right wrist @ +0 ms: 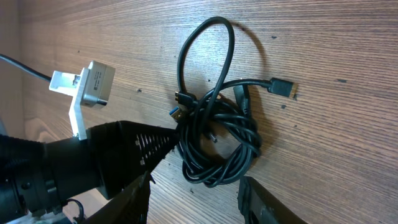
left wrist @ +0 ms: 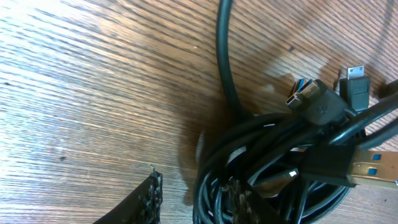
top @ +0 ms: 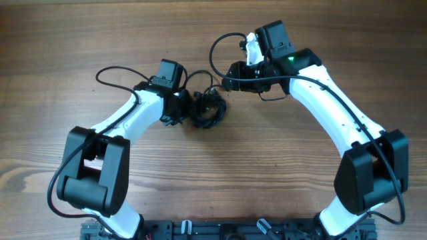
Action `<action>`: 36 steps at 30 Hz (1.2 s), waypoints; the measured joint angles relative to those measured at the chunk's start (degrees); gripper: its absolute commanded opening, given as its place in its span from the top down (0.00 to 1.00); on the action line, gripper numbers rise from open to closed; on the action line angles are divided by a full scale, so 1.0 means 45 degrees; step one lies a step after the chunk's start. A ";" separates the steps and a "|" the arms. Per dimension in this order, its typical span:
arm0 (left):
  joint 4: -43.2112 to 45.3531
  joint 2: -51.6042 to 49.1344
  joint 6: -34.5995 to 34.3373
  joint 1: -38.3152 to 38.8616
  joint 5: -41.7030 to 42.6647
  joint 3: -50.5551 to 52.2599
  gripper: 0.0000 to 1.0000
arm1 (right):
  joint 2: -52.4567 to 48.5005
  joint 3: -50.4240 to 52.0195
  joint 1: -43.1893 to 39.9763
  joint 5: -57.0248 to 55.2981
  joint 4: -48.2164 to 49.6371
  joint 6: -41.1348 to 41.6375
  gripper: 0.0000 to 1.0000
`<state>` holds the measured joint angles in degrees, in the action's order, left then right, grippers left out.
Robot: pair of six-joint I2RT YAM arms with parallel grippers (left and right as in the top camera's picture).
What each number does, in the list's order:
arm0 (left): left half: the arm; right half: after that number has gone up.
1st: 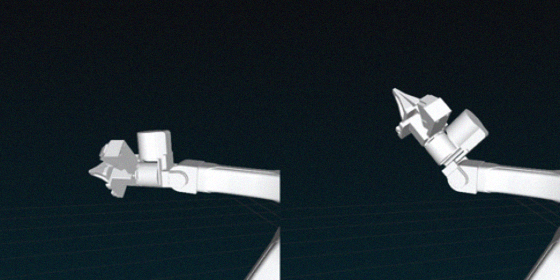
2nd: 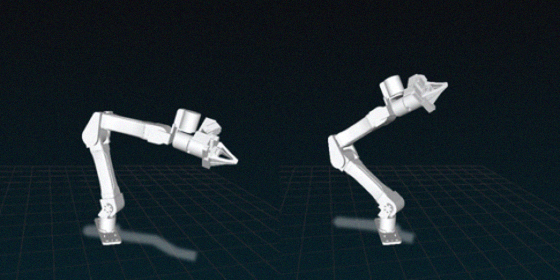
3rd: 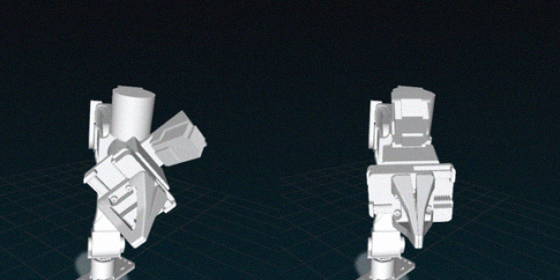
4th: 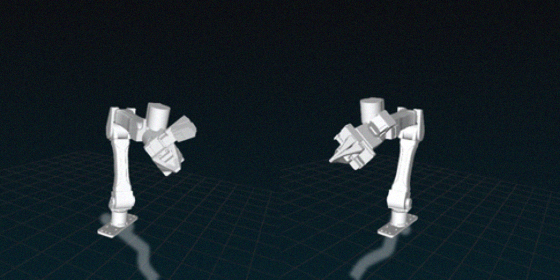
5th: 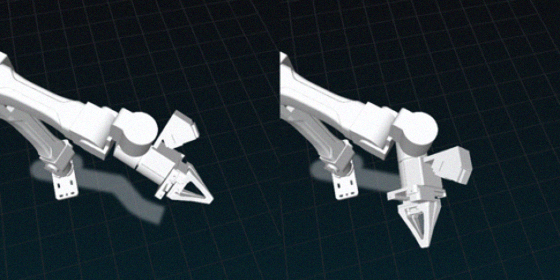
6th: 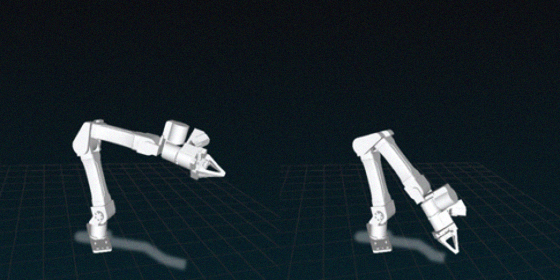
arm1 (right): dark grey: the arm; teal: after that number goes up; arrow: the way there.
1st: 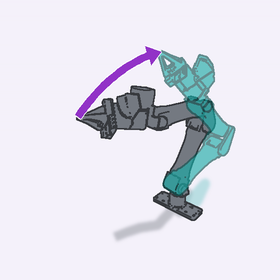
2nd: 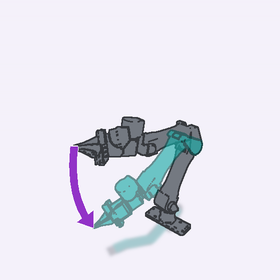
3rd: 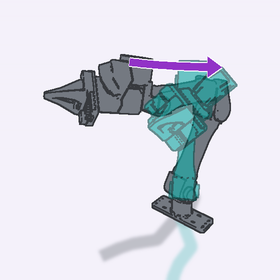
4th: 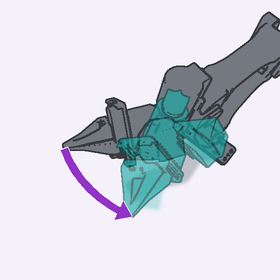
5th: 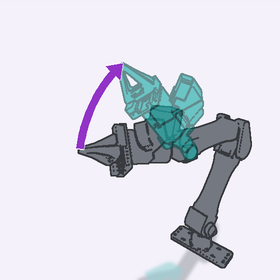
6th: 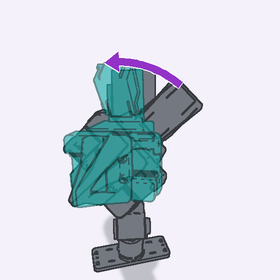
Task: Untangle cables
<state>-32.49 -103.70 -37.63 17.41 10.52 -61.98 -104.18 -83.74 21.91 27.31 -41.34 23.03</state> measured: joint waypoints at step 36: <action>0.0554 -0.0471 0.2113 0.0738 -0.0889 -0.0068 0.93 | 0.0000 0.0000 0.0000 -0.0087 -0.0296 -0.0194 0.51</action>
<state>-30.00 -105.82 -28.12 20.73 6.52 -62.28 -104.18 -83.74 21.91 26.92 -42.68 22.15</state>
